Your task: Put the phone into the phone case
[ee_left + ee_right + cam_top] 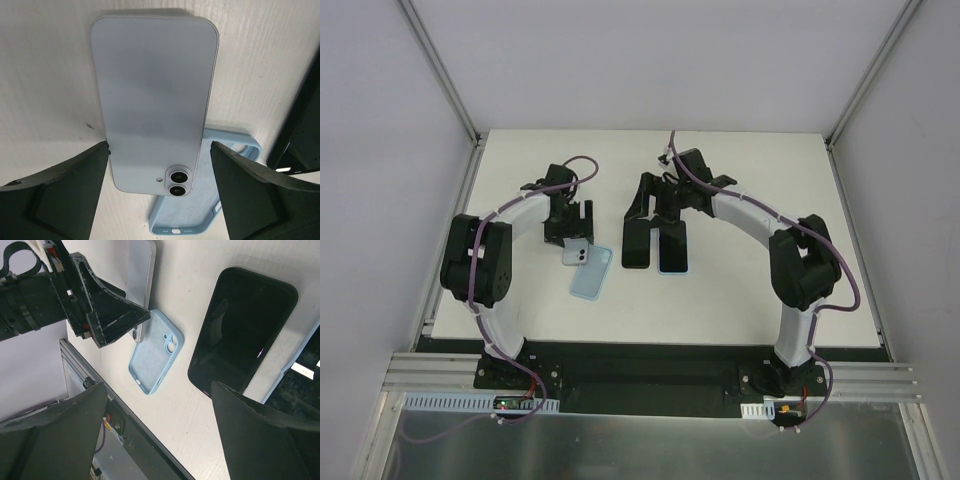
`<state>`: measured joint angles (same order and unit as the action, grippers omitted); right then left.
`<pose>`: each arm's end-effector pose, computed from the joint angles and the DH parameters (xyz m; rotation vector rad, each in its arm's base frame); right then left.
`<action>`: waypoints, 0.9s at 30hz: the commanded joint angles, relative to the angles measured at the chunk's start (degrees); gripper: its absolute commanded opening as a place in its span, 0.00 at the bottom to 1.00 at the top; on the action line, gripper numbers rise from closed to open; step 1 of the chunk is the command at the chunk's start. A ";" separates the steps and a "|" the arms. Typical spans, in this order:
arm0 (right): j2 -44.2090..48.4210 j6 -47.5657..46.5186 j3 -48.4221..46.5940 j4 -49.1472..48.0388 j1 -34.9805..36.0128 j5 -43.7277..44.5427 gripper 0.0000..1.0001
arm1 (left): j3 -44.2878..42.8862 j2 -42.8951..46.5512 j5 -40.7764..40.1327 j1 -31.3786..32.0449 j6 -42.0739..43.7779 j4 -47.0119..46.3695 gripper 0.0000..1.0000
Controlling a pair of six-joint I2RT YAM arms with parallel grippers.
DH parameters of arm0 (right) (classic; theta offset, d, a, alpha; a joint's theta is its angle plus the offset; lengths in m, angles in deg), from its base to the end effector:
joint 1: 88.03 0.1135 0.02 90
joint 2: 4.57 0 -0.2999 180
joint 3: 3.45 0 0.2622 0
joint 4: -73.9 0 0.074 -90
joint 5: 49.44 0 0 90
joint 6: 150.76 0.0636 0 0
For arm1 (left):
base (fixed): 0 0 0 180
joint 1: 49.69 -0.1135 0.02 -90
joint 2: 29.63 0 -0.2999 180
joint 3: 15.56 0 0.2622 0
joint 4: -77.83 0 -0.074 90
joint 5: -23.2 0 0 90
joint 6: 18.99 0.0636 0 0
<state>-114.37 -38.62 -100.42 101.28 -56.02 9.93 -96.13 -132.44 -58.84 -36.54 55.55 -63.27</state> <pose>0.3861 0.2795 0.2543 -0.5059 2.3441 1.0826 0.3829 -0.0985 0.1867 -0.0060 2.6664 -0.3492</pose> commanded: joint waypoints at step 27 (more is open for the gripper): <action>5.65 -2.62 0.78 2.37 -1.42 1.19 0.88 | -9.20 -9.43 -2.16 -0.40 4.57 4.91 0.81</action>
<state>-111.33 -40.50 -99.24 103.49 -57.10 11.22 -104.81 -140.09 -59.95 -36.65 58.65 -60.45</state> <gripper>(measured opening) 0.879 0.806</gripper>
